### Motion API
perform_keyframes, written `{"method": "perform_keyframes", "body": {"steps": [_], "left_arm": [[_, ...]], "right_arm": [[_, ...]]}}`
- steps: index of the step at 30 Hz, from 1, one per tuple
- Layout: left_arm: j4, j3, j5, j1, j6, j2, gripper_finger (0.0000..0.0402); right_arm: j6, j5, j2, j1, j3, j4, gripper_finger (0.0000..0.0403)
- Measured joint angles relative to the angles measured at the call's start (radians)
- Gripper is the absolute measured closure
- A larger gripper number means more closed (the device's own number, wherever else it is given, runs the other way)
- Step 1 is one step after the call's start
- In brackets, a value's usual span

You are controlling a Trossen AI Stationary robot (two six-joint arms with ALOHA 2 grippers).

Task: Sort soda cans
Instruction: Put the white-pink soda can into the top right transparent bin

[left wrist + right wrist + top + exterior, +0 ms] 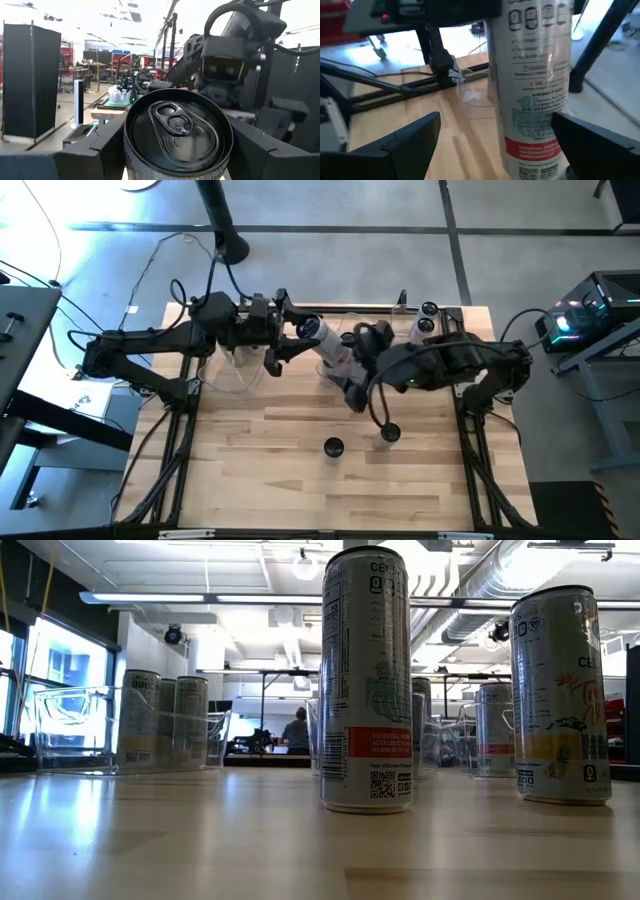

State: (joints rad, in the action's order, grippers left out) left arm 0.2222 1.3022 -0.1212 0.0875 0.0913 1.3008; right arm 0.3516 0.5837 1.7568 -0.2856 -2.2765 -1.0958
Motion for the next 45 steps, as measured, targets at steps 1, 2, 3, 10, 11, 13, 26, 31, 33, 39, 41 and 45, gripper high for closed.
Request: {"method": "perform_keyframes", "body": {"steps": [1, 2, 3, 10, 11, 13, 26, 31, 33, 39, 41, 45], "left_arm": [[0.0, 0.0, -0.004, -0.001, -0.002, -0.001, 0.0158], [0.0, 0.0, -0.004, 0.0, -0.002, -0.002, 0.0158], [0.0, 0.0, 0.0, 0.0, -0.003, -0.002, 0.0158], [-0.007, 0.0, -0.026, -0.005, 0.0, -0.012, 0.0158], [-0.001, 0.0, -0.04, -0.004, 0.008, -0.012, 0.0158], [-0.01, 0.0, -0.034, -0.005, 0.01, -0.014, 0.0158], [0.014, 0.0, -0.057, -0.009, 0.053, -0.011, 0.0158], [0.013, 0.0, -0.056, -0.01, 0.048, -0.011, 0.0158], [0.014, 0.0, -0.048, -0.01, 0.047, -0.011, 0.0158], [0.002, 0.0, -0.024, 0.005, -0.002, -0.011, 0.0158], [-0.014, 0.0, -0.03, 0.018, -0.006, -0.012, 0.0152], [-0.036, 0.0, -0.041, 0.041, -0.012, -0.012, 0.0134]], "right_arm": [[-0.024, 0.005, 0.008, 0.003, 0.0, 0.008, 0.0025], [-0.042, 0.025, 0.015, 0.006, 0.0, 0.012, 0.0025], [-0.05, 0.059, 0.022, 0.009, 0.0, 0.014, 0.0025], [0.074, 0.184, 0.036, 0.018, 0.001, -0.012, 0.0025], [0.051, 0.188, 0.036, 0.016, 0.001, -0.001, 0.0025], [0.006, 0.172, 0.034, 0.018, 0.001, 0.018, 0.0025], [-0.016, 0.052, 0.071, 0.095, 0.0, 0.027, 0.0025], [-0.09, 0.008, 0.083, 0.11, 0.0, 0.078, 0.0058], [-0.106, 0.024, 0.087, 0.109, 0.0, 0.099, 0.0102], [-0.154, 0.025, 0.086, 0.107, 0.0, 0.087, 0.0182], [-0.157, 0.025, 0.085, 0.103, 0.001, 0.082, 0.0182], [-0.159, 0.018, 0.08, 0.103, 0.002, 0.057, 0.0182]]}}
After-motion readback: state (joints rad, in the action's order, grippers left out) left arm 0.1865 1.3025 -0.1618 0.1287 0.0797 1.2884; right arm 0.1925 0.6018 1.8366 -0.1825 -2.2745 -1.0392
